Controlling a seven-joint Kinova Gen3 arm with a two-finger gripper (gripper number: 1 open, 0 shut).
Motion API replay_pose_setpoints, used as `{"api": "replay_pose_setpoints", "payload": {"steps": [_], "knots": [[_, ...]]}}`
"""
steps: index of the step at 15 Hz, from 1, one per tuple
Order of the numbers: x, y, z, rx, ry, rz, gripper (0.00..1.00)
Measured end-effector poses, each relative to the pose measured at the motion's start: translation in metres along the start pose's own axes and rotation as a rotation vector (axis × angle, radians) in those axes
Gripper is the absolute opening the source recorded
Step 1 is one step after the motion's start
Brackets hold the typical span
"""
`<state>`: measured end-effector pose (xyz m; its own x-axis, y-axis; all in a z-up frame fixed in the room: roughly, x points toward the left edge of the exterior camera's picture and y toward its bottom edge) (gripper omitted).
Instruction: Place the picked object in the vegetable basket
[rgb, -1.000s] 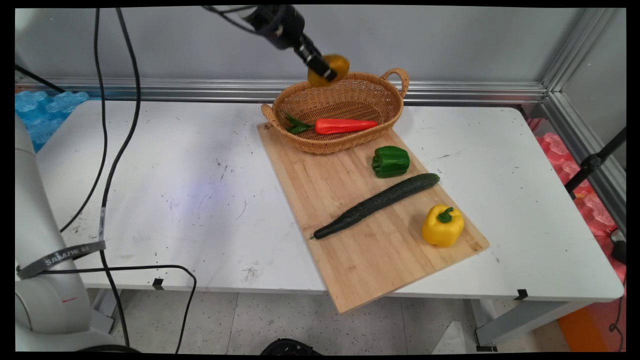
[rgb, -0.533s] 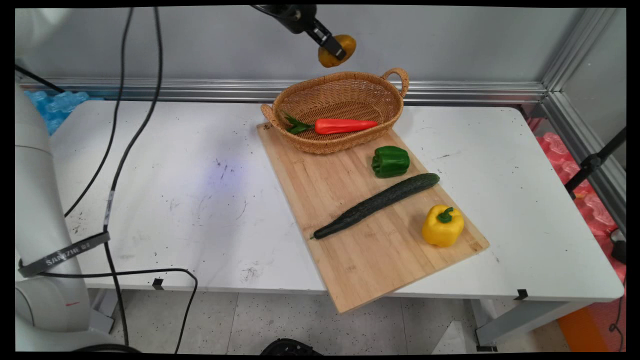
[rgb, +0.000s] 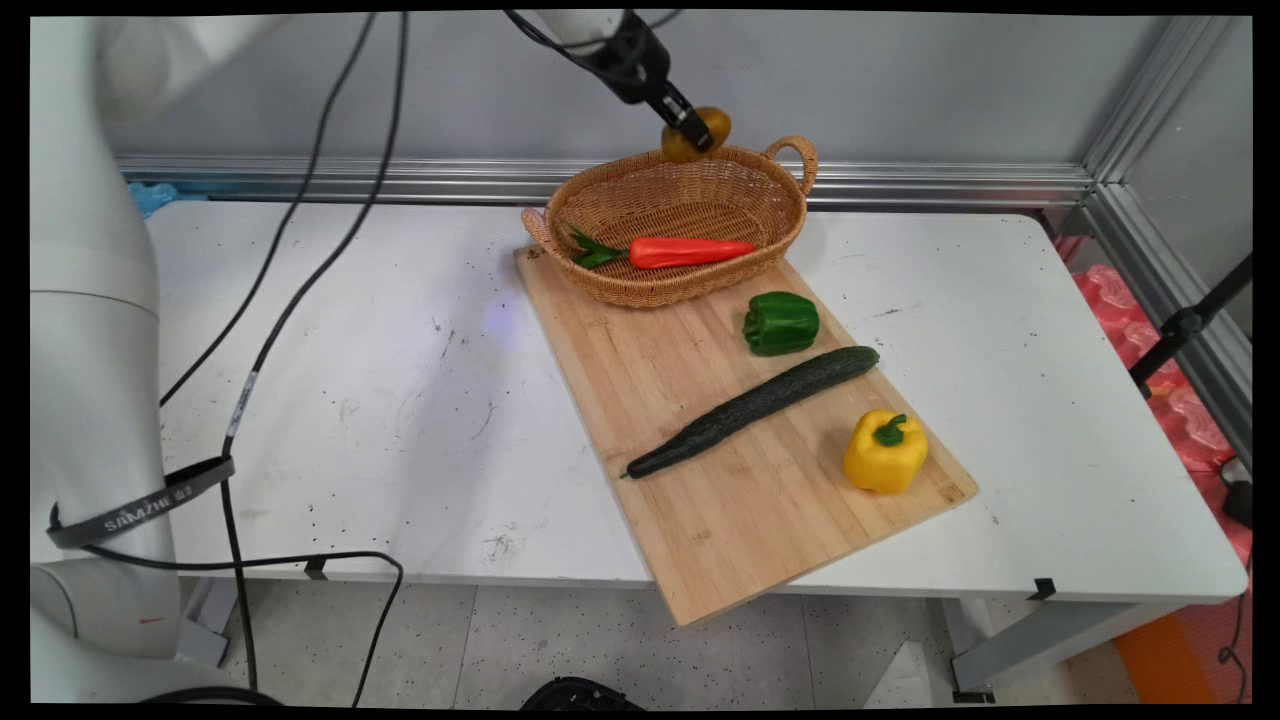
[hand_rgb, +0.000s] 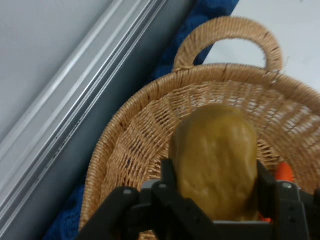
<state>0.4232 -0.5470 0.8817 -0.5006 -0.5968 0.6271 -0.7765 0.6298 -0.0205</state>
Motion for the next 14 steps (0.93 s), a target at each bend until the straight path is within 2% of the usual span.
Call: {"api": "replay_pose_setpoints", "payload": {"steps": [5,13,14], "knots": [[-0.001,-0.003,0.054,0.015,-0.068,-0.024,0.0],[-0.006,-0.002,0.095,0.013,-0.138,-0.024,0.0],[-0.007,-0.001,0.097,0.012,-0.141,-0.018,1.0]]}}
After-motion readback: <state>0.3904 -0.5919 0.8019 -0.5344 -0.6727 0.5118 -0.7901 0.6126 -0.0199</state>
